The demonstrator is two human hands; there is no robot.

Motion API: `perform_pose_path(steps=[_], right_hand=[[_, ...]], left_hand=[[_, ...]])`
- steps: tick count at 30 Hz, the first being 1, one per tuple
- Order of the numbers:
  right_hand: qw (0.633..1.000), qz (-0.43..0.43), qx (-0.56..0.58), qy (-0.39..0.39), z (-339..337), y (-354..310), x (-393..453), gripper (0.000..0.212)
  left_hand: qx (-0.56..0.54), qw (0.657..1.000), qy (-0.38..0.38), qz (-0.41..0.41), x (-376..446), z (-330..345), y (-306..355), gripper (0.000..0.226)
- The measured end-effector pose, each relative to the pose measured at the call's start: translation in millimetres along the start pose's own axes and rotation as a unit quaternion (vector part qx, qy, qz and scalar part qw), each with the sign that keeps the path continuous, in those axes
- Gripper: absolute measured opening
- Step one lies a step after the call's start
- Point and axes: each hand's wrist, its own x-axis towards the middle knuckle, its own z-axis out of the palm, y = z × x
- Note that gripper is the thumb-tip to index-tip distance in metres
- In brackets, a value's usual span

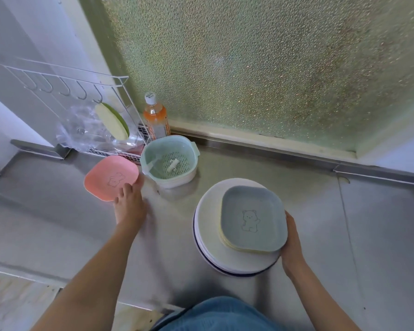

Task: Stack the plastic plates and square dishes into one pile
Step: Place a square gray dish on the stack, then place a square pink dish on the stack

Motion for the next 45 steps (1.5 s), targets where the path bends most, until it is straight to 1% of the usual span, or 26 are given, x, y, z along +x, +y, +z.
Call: perform_pose_path(steps=[2,3,5,8,9,11,13,15,18,23,26,29,32,35,38,40,42,44,45], right_hand=[[1.0,-0.003,-0.003,0.006,1,2,2,0.036],[1.0,-0.001,-0.002,0.009,1,4,3,0.035],[1.0,0.006,-0.001,0.018,1,5,6,0.035],[1.0,0.006,-0.008,0.018,1,5,7,0.033],[1.0,0.003,-0.011,0.017,1,5,6,0.033],[1.0,-0.003,-0.014,0.019,1,4,4,0.032],[1.0,-0.006,-0.022,0.018,2,2,3,0.031],[1.0,-0.008,-0.026,0.012,2,0,3,0.03],[1.0,-0.011,-0.019,0.001,3,-4,0,0.024],[0.999,-0.039,-0.018,-0.014,4,-10,-7,0.027],[0.998,-0.048,-0.023,-0.029,2,-8,-7,0.027],[0.998,-0.027,-0.042,-0.032,-1,0,0,0.034],[0.998,-0.02,-0.048,-0.037,-2,4,4,0.036],[0.998,-0.008,-0.046,-0.044,-3,1,2,0.038],[0.997,-0.017,-0.049,-0.058,-7,0,0,0.04],[0.997,-0.015,-0.039,-0.066,-9,0,-1,0.041],[0.997,-0.012,-0.03,-0.065,-10,-2,-3,0.039],[0.998,-0.003,-0.019,-0.064,-10,-4,-6,0.037],[0.998,0.012,-0.006,-0.065,-11,-4,-7,0.04]], left_hand=[[0.005,1.0,0.022,0.007,4,-2,-6,0.038],[0.014,1.0,0.019,0.0,7,-3,-9,0.04],[0.046,0.999,-0.013,-0.017,14,-5,-17,0.043],[0.104,0.991,-0.08,0.032,24,-5,-29,0.034],[0.115,0.988,-0.09,0.051,26,-5,-32,0.033],[0.121,0.986,-0.084,0.077,25,-3,-36,0.033],[0.096,0.99,-0.053,0.084,17,-1,-38,0.033],[0.043,0.996,0.006,0.083,4,2,-36,0.034],[-0.021,0.992,0.09,0.085,-24,5,-27,0.035],[-0.034,0.972,0.186,0.141,-77,12,-13,0.041],[-0.036,0.96,0.226,0.16,-102,16,-10,0.045],[-0.047,0.946,0.256,0.193,-121,16,-1,0.04],[-0.068,0.926,0.275,0.248,-138,11,19,0.035],[-0.101,0.892,0.297,0.324,-149,-4,51,0.034],[-0.125,0.845,0.289,0.432,-157,-17,92,0.036],[-0.106,0.824,0.25,0.497,-161,-20,115,0.037],[-0.07,0.82,0.205,0.53,-164,-19,130,0.035],[-0.039,0.822,0.174,0.54,-167,-14,134,0.034],[-0.035,0.826,0.16,0.539,-169,-12,134,0.035]])
